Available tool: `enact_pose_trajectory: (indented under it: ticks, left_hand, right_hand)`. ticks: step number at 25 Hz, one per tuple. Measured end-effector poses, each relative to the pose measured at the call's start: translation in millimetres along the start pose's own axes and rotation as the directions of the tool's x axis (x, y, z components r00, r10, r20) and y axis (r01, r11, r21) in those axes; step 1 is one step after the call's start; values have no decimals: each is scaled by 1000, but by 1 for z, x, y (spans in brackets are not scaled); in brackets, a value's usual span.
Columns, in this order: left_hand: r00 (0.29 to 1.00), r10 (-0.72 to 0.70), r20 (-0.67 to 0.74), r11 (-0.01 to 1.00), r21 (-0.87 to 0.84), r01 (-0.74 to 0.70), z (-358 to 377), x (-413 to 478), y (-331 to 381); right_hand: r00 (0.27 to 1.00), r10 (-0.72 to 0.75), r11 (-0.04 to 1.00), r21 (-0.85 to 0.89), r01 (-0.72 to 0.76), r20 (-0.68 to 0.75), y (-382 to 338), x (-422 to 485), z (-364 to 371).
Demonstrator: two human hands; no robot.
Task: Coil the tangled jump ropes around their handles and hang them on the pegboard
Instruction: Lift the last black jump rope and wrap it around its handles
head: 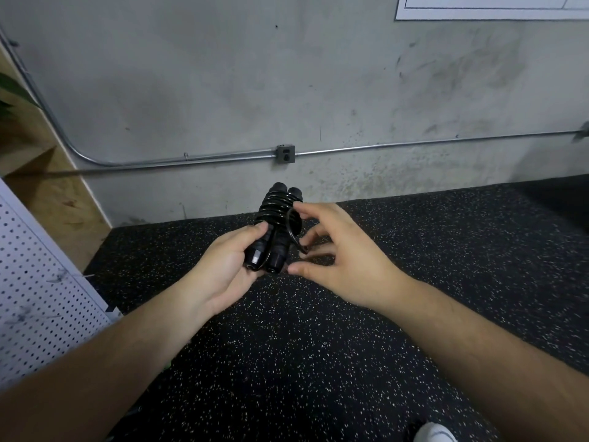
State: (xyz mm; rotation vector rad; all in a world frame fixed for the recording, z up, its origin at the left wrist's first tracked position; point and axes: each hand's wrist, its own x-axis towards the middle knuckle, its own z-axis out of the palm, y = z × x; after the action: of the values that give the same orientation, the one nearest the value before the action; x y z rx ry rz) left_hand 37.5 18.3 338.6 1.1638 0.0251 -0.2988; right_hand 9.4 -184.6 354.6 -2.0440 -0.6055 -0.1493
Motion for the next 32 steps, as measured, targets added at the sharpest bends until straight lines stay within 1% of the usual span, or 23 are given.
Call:
enact_pose_trajectory:
  ticks: [3,6,8,9,11,13,14,16,19,21,24,25,26,28,29,32]
  left_hand:
    - [1000,6,25,999,31,-7,2,0,1]
    - [998,29,49,999,44,-31,8,-3,-2]
    - [997,50,62,998,37,-53,8,-4,-1]
    - [995,66,75,996,51,-70,7,-4,0]
    - [989,103,108,987,113,-115,6,-4,2]
    - [983,131,126,975,165,-151,6,-4,2]
    - [982,138,129,971,175,-159,7,-5,1]
    - [981,147,127,969,181,-168,9,-5,0]
    - [980,157,120,970,169,-176,12,-7,0]
    - [980,156,124,972,160,-174,14,-8,-2]
    - [979,147,138,973,158,-168,17,-9,-6]
    - [979,150,138,973,156,-171,17,-8,-7]
    - [979,155,135,972,156,-175,17,-7,-7]
    - [977,165,132,970,159,-185,16,-5,-7]
    - [977,167,135,970,155,-188,16,-5,-8]
    - [978,161,135,975,131,-178,15,-4,-9]
  right_hand:
    - [998,-55,998,-32,56,5,3,1,-6]
    - [998,-69,995,-70,69,2,0,2,-10]
    - [996,-80,989,-125,76,-27,-2,3,-12]
    - [996,-83,990,-117,78,-39,-3,3,-13]
    - [997,-62,996,-67,60,-38,-3,2,-13]
    - [999,-5,997,-82,3,-31,-4,0,-14]
    - [999,23,992,-121,-27,-37,-4,0,-14]
    - [998,47,966,-254,-57,-47,-3,0,-16]
    - [998,49,886,-460,-62,-40,-4,0,-18]
    - [998,41,847,-529,-58,-43,-7,-1,-18]
    - [1000,25,817,-576,-28,-13,-12,-2,-10]
    - [999,34,821,-570,-42,-25,-11,-2,-7]
    - [996,67,845,-527,-88,-59,-10,-2,-5]
    - [973,188,916,-333,-224,-137,-6,-2,-2]
    - [954,255,933,-221,-285,-154,-3,-2,-2]
    - [913,391,920,36,-390,-115,0,-3,0]
